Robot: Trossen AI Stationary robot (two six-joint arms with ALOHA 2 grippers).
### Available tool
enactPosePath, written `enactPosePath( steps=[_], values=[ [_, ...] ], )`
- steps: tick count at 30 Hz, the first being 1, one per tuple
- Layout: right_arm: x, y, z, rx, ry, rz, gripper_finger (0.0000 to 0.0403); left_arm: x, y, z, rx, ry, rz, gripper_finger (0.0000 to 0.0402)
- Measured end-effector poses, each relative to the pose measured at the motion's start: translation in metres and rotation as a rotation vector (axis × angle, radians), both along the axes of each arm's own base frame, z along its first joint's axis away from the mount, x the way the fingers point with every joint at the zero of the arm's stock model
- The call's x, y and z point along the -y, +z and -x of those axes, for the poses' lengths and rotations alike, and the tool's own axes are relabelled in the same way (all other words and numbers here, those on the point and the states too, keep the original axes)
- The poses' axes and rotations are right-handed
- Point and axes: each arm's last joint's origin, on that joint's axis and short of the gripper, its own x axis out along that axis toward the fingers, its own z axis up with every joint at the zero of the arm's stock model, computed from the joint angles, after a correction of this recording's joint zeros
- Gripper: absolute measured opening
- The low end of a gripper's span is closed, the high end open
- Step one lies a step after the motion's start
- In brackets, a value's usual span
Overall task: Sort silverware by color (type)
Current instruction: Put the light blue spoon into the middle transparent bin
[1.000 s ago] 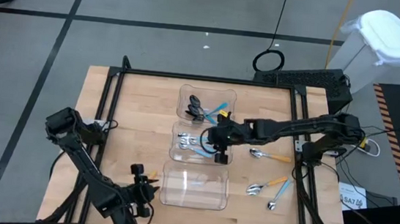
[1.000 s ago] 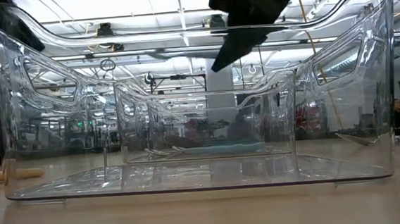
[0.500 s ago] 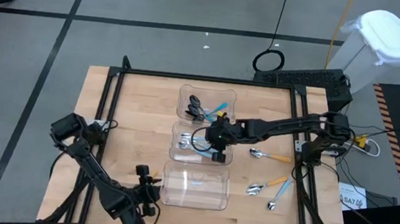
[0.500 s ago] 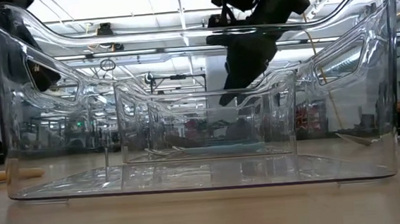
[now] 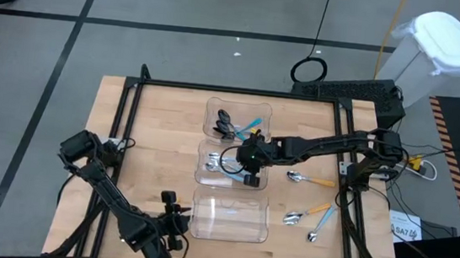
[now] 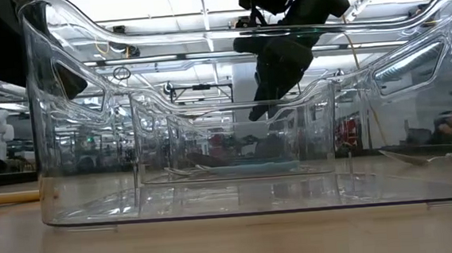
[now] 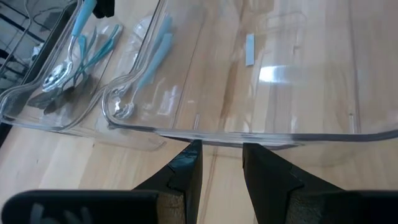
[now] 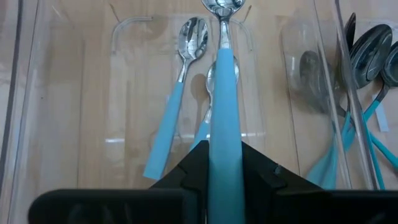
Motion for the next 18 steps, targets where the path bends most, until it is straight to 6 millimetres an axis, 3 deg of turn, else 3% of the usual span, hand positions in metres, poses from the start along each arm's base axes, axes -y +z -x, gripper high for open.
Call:
enactPosePath(
  steps=[18],
  values=[
    [0.0001, 0.0001, -0.0002, 0.002, 0.001, 0.004, 0.0074, 0.002, 0.0, 0.0026, -0.001, -0.005, 0.001, 0.0115]
  ],
)
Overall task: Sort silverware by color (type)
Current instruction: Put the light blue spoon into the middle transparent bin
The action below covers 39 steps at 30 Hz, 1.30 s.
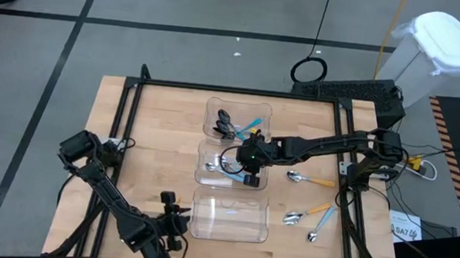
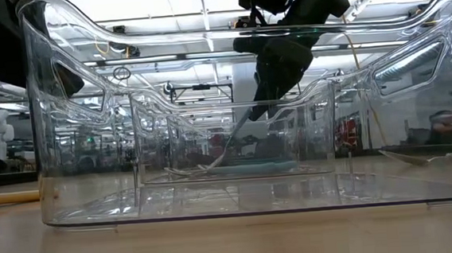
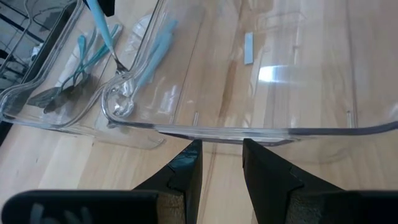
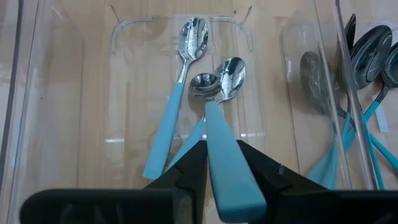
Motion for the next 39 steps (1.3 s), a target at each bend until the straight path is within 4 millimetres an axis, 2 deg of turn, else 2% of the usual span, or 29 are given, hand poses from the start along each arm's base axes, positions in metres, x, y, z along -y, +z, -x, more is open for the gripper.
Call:
enactPosePath(
  steps=[31, 34, 39],
  values=[
    [-0.0002, -0.0022, 0.0037, -0.045, 0.002, 0.001, 0.0076, 0.0, 0.0, 0.0, -0.001, -0.001, -0.001, 0.0115],
    [-0.0007, -0.0024, 0.0039, -0.047, 0.003, 0.0, 0.0089, 0.0, 0.0, 0.0, -0.001, -0.001, 0.0, 0.0115],
    [-0.0008, -0.0023, 0.0038, -0.047, 0.003, 0.0, 0.0137, 0.0, 0.0, 0.0, -0.001, -0.001, 0.0, 0.0115]
  ],
)
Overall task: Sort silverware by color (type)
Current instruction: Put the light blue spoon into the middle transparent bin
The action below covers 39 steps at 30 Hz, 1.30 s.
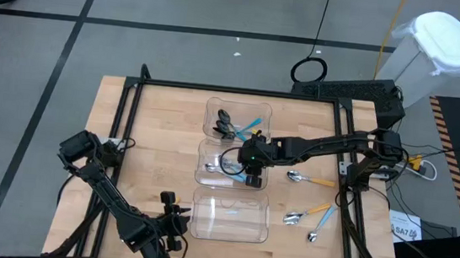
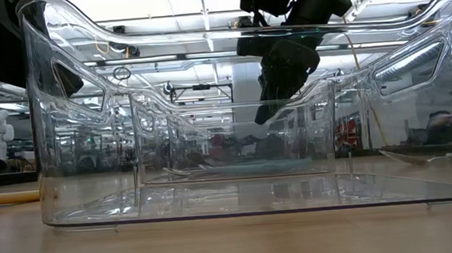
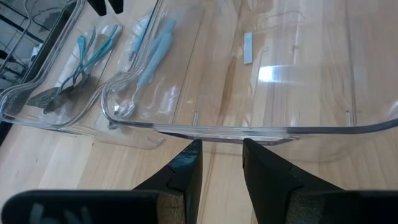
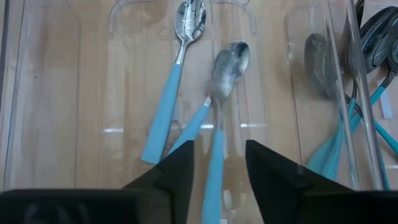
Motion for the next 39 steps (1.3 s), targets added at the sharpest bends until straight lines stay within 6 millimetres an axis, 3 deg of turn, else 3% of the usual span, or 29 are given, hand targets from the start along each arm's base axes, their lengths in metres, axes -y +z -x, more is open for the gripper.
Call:
enactPosePath(
  steps=[6, 12, 17, 23, 32, 39],
  values=[
    [-0.002, 0.005, 0.003, 0.008, 0.0, -0.003, 0.0181, 0.0, 0.0, 0.0, 0.0, 0.0, 0.0, 0.0115],
    [-0.017, 0.038, 0.019, 0.079, 0.018, -0.025, 0.0184, 0.0, 0.0, 0.0, -0.004, -0.006, -0.006, 0.0115],
    [-0.038, 0.067, 0.046, 0.113, -0.012, -0.021, 0.0174, 0.002, 0.004, 0.001, -0.026, -0.028, -0.03, 0.0115],
    [-0.061, 0.087, 0.085, 0.084, -0.116, 0.02, 0.0172, 0.007, 0.031, 0.0, -0.054, -0.022, -0.064, 0.0115],
    [-0.093, 0.086, 0.124, -0.046, -0.152, 0.025, 0.0171, 0.014, 0.069, -0.007, -0.05, -0.097, -0.151, 0.0115],
    [-0.115, 0.081, 0.146, -0.146, -0.112, 0.019, 0.0171, 0.013, 0.074, -0.011, -0.03, -0.092, -0.156, 0.0115]
  ],
)
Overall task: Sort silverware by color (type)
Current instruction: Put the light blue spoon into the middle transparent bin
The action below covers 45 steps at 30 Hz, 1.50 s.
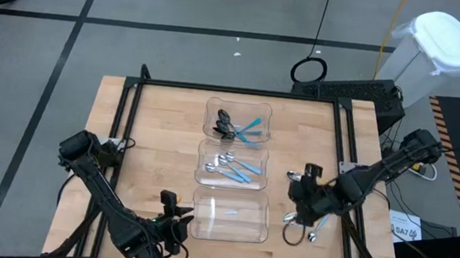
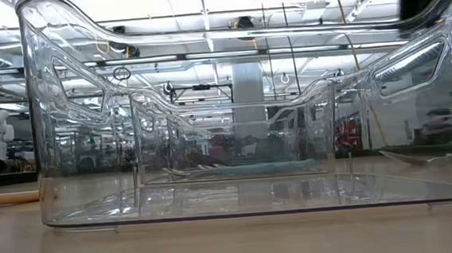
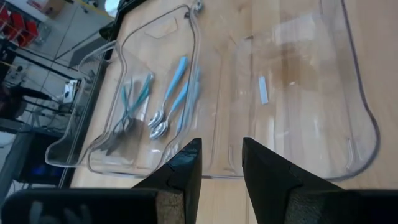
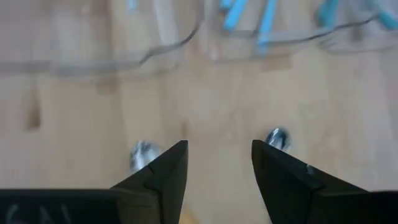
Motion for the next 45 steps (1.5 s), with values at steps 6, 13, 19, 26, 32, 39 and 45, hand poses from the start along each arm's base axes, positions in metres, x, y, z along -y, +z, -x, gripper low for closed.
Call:
enactPosePath(
  steps=[6, 13, 19, 26, 32, 39, 45],
  values=[
    [-0.02, -0.001, 0.018, -0.067, 0.126, -0.021, 0.0171, 0.0, 0.0, 0.0, 0.016, 0.015, 0.018, 0.0115],
    [-0.039, -0.003, 0.036, -0.091, 0.236, -0.032, 0.0171, 0.002, 0.0, -0.001, 0.03, 0.016, 0.034, 0.0115],
    [-0.044, -0.027, 0.053, -0.177, 0.317, 0.015, 0.0171, 0.002, 0.0, -0.001, 0.031, 0.016, 0.035, 0.0115],
    [-0.045, -0.056, 0.064, -0.23, 0.322, -0.008, 0.0171, 0.002, 0.0, -0.001, 0.031, 0.016, 0.035, 0.0115],
    [-0.046, -0.076, 0.07, -0.263, 0.353, -0.052, 0.0171, 0.002, 0.0, -0.001, 0.031, 0.016, 0.035, 0.0115],
    [-0.044, -0.09, 0.076, -0.31, 0.384, -0.074, 0.0171, 0.002, 0.0, -0.001, 0.031, 0.016, 0.035, 0.0115],
    [-0.043, -0.097, 0.078, -0.31, 0.43, -0.065, 0.0171, 0.002, 0.0, -0.001, 0.031, 0.017, 0.036, 0.0115]
  ],
)
